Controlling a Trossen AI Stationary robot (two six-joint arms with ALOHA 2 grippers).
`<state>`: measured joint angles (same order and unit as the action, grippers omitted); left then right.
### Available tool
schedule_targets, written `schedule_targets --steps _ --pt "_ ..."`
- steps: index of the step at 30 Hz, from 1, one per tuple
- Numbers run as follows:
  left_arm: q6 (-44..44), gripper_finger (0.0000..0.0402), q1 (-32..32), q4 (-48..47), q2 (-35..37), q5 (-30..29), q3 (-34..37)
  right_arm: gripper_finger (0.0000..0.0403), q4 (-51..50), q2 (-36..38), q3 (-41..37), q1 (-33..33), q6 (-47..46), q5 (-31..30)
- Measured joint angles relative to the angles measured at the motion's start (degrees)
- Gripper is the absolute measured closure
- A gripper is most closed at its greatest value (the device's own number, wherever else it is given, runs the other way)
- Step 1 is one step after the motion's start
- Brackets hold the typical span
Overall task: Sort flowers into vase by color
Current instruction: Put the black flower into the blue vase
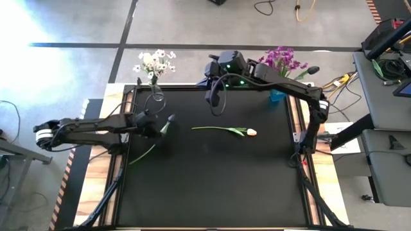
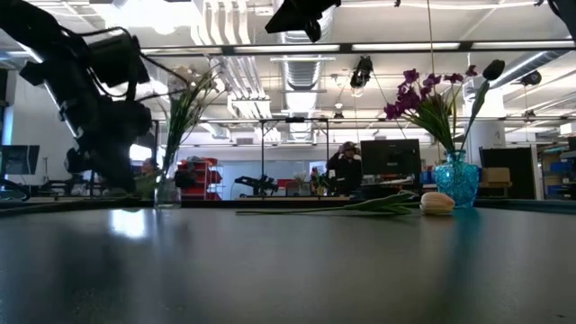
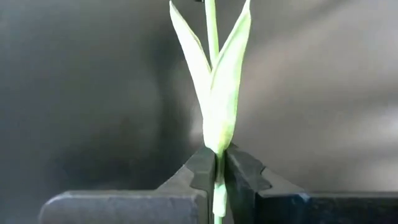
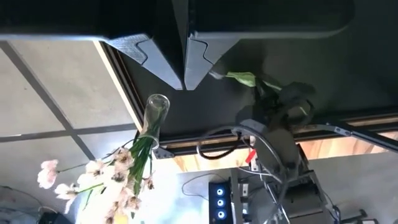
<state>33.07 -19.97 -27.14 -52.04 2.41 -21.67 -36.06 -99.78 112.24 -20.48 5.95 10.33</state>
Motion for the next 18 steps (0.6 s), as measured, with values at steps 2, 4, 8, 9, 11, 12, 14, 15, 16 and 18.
schedule_targets --steps 2,4,8,9,11,12,14,15,16,18 --pt "-0.47 0.0397 0.04 1.88 2.61 0.01 -0.17 0.0394 0.32 1.12 -1.69 -0.19 -0.58 0.02" --pt "-1.13 0.0398 0.03 4.02 5.19 0.02 -0.47 0.0394 1.70 2.38 -4.46 -0.21 -1.99 0.04" --pt "-2.93 0.0400 -0.04 10.08 9.31 0.03 -1.97 0.0394 6.86 6.06 -12.16 -0.18 -5.78 0.18" --pt "-3.50 0.0400 -0.09 11.68 9.88 0.03 -2.33 0.0394 8.40 7.02 -14.29 -0.11 -7.26 0.20" --pt "-4.94 0.0401 -0.20 14.45 10.26 0.05 -3.23 0.0394 11.77 8.98 -18.42 0.35 -9.96 0.12" --pt "-6.07 0.0401 -0.29 15.97 10.20 0.05 -3.89 0.0394 13.68 9.88 -20.37 0.73 -11.25 0.09" --pt "-9.84 0.0401 -1.00 19.66 9.54 0.24 -4.87 0.0394 16.88 11.50 -23.74 1.67 -14.08 0.11" --pt "-11.99 0.0401 -1.69 21.78 8.85 0.49 -5.30 0.0394 18.09 12.21 -25.09 2.16 -15.55 0.06" --pt "-14.00 0.0401 -2.79 24.27 7.98 1.81 -5.68 0.0393 18.84 12.64 -26.24 2.77 -16.83 -0.34" --pt "-16.37 0.0401 -5.85 29.70 5.89 7.56 -6.58 0.0393 20.36 13.10 -27.95 4.36 -18.70 -3.49"
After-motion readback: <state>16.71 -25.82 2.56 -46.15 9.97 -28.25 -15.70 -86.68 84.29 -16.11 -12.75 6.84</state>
